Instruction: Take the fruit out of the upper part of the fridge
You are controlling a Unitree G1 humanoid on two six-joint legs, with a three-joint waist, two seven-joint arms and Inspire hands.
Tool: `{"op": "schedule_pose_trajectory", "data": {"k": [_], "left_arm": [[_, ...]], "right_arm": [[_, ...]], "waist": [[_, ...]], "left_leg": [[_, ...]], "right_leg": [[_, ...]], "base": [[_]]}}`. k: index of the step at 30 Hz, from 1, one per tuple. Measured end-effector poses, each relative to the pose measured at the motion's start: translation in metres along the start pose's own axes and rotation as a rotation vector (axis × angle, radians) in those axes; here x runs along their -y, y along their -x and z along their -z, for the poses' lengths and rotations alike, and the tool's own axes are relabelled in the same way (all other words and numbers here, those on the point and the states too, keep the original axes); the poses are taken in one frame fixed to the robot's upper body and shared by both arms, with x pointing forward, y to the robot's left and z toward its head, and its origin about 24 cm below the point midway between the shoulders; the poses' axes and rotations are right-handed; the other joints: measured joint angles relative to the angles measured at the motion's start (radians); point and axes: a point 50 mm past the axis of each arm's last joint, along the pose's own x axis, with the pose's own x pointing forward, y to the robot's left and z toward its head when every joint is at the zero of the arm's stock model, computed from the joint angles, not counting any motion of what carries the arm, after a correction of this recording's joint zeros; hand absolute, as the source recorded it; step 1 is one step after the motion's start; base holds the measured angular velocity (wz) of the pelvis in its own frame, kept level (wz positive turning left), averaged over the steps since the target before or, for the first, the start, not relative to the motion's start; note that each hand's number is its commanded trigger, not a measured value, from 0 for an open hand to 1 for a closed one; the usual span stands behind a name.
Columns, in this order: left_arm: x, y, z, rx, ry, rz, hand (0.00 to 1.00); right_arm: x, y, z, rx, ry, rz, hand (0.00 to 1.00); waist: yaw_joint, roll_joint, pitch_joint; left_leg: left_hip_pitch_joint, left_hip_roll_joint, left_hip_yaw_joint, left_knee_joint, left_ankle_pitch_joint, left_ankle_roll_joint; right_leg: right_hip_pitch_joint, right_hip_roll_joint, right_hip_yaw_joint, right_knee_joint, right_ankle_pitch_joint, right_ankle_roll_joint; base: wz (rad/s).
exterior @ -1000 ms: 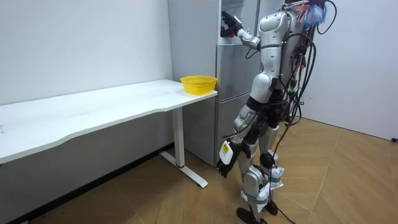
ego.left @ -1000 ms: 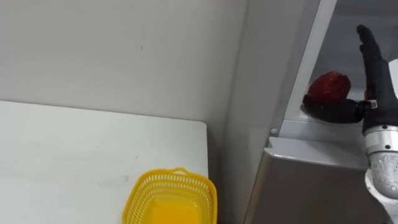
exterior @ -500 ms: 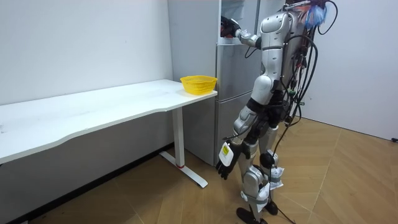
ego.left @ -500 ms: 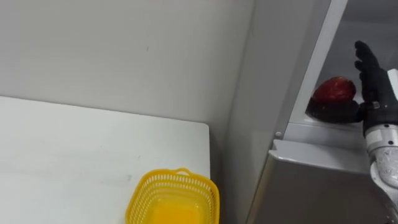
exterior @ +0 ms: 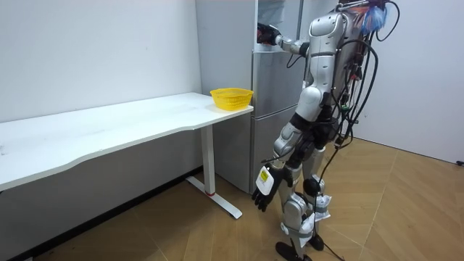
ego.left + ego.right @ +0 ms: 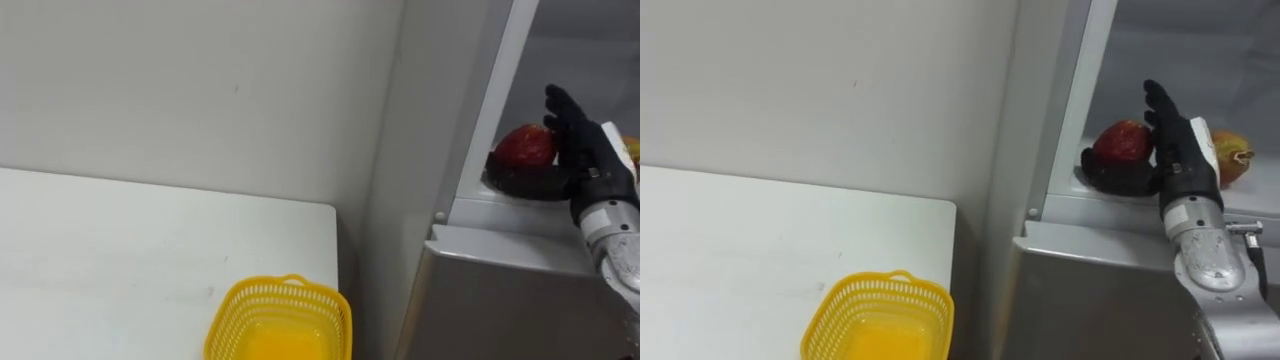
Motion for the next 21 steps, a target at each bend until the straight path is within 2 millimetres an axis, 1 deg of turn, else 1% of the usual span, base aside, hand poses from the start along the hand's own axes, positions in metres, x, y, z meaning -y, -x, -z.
{"op": "schedule_pose_trajectory", "data": {"k": [3,6,7,8,9,10,11,18,21], "left_arm": [[-0.003,0.000,0.001,-0.002,0.022,-0.010,0.00],[-0.004,0.000,0.002,-0.005,0.028,-0.012,0.00],[-0.004,0.000,0.002,-0.005,0.028,-0.010,0.00],[-0.004,0.000,0.002,-0.006,0.028,-0.008,0.00],[-0.003,0.000,0.002,-0.007,0.028,-0.006,0.00],[-0.003,0.000,0.003,-0.010,0.029,-0.005,0.00],[-0.003,0.000,0.004,-0.012,0.029,-0.005,0.00],[-0.003,0.000,0.005,-0.026,0.035,-0.004,0.00],[-0.003,0.000,0.005,-0.025,0.035,-0.005,0.00]], "right_arm": [[0.002,-0.003,0.003,-0.023,-0.006,-0.036,0.00],[0.004,-0.004,0.007,-0.050,-0.015,-0.053,0.00],[0.005,-0.004,0.008,-0.055,-0.019,-0.058,0.02],[0.006,-0.005,0.008,-0.057,-0.021,-0.062,0.30],[0.006,-0.005,0.007,-0.057,-0.025,-0.069,0.67],[0.007,-0.005,0.009,-0.067,-0.026,-0.076,0.82],[0.007,-0.006,0.009,-0.070,-0.027,-0.080,1.00],[0.009,-0.009,0.016,-0.118,-0.031,-0.083,1.00],[0.010,-0.009,0.015,-0.116,-0.035,-0.077,1.00]], "waist": [[0.000,-0.005,0.0016],[0.000,-0.007,0.0012],[0.000,-0.007,0.0014],[0.000,-0.008,0.0015],[0.001,-0.008,0.0017],[0.001,-0.010,0.0018],[0.001,-0.011,0.0019],[0.003,-0.023,0.0030],[0.003,-0.027,0.0025]], "left_leg": [[0.008,0.000,0.000,-0.001,0.000,0.000],[0.011,-0.001,-0.002,0.000,0.000,0.000],[0.012,-0.001,-0.003,0.000,0.000,0.000],[0.012,-0.001,-0.003,0.001,0.000,0.000],[0.012,-0.001,-0.005,0.002,0.000,0.000],[0.013,-0.001,-0.005,0.003,0.000,0.000],[0.014,-0.001,-0.005,0.003,0.000,0.000],[0.024,0.000,-0.004,0.003,0.000,0.000],[0.022,0.000,-0.004,0.002,0.000,0.000]], "right_leg": [[0.009,0.000,0.000,0.000,0.000,0.000],[0.014,0.000,-0.002,0.000,0.000,0.000],[0.015,0.000,-0.002,0.000,0.000,0.000],[0.016,0.000,-0.002,0.000,0.000,0.000],[0.016,-0.001,-0.002,0.000,0.000,0.000],[0.018,0.000,-0.002,0.000,0.000,0.000],[0.019,0.000,-0.002,0.000,0.000,0.000],[0.027,0.000,-0.001,0.000,0.000,0.000],[0.025,0.000,-0.002,0.001,0.000,0.000]], "base": [[0.00],[0.00],[0.00],[0.00],[0.00],[0.00],[0.00],[0.00],[0.00]]}}
